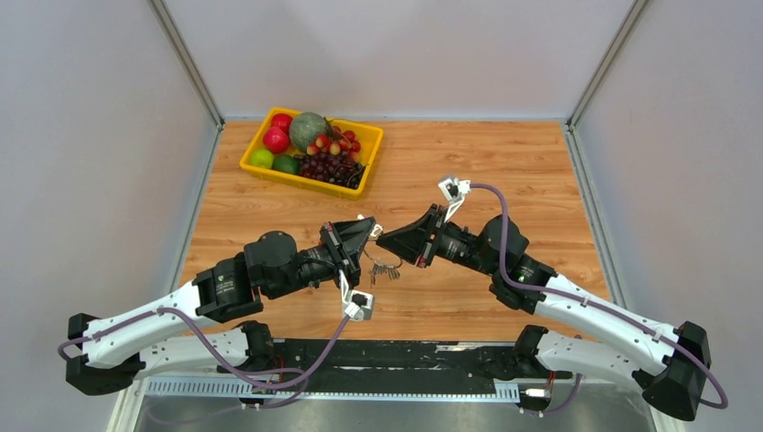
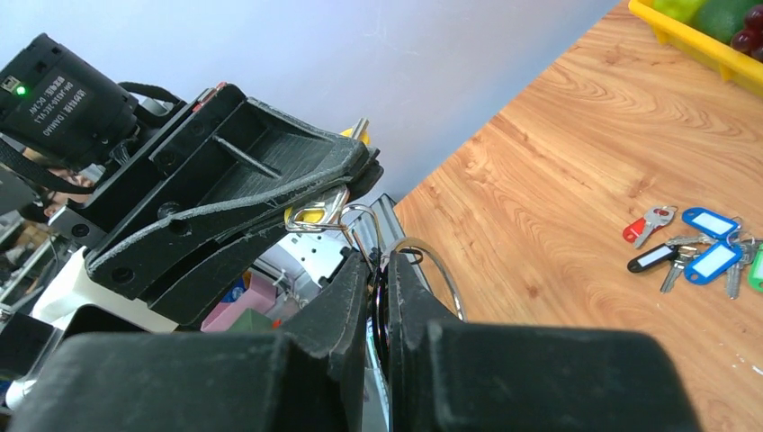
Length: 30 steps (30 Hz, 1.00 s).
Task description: Remove the keys from the keyring
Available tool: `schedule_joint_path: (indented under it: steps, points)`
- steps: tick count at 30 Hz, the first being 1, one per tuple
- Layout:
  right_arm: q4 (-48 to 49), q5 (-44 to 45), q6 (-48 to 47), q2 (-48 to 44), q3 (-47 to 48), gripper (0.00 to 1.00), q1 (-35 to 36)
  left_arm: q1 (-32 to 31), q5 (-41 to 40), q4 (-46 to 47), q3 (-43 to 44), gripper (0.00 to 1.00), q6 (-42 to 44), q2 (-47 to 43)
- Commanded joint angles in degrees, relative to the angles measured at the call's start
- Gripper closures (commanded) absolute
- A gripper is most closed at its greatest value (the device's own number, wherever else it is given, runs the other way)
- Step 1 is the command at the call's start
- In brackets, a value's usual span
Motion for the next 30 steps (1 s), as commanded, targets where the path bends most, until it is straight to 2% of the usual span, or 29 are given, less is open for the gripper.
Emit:
schedule_joint_path:
  steps: [1,6,12,18,23,27,29,30]
  points:
    - [1.3,8.3,3.8,-1.7,0.0,1.00,-1.4,-0.5,3.2,1.2,0.2,1.00,-1.4,-1.0]
    - [0.2,10.9,5.5,-1.7,0.6,1.00,-1.4,-0.5,5.7,-1.0,0.1,1.00,-3.4,-0.5]
    - [-1.5,18.0,6.3,-3.3,-0.8,1.00,-1.9,-0.5,13.2,-3.3,-1.0,1.00,-8.7,-0.8]
    - [-1.3,18.2,9.4,-2.7,-1.1,1.00,-3.1,-0.6,17.0,-6.7,-2.1,1.00,-11.9,0.5]
    - [-2.5,13.3,7.1,0.4,2.0,1.00,-3.1,-0.6,16.3,-6.2,-3.1,1.00,-11.8,2.6]
    - [-5.6,16.9,9.8,0.6,2.9,1.00,-3.1,-1.2,15.1,-8.5,-2.1,1.00,-9.8,5.2]
    - [-7.4,19.3,12.4,0.1,2.6,1.00,-3.7,-3.3,9.1,-8.0,-3.2,1.00,-7.9,5.6]
    - [-7.6,19.7,14.5,-0.2,2.0,1.00,-4.4,-5.1,3.4,-5.9,-5.1,1.00,-5.6,5.5]
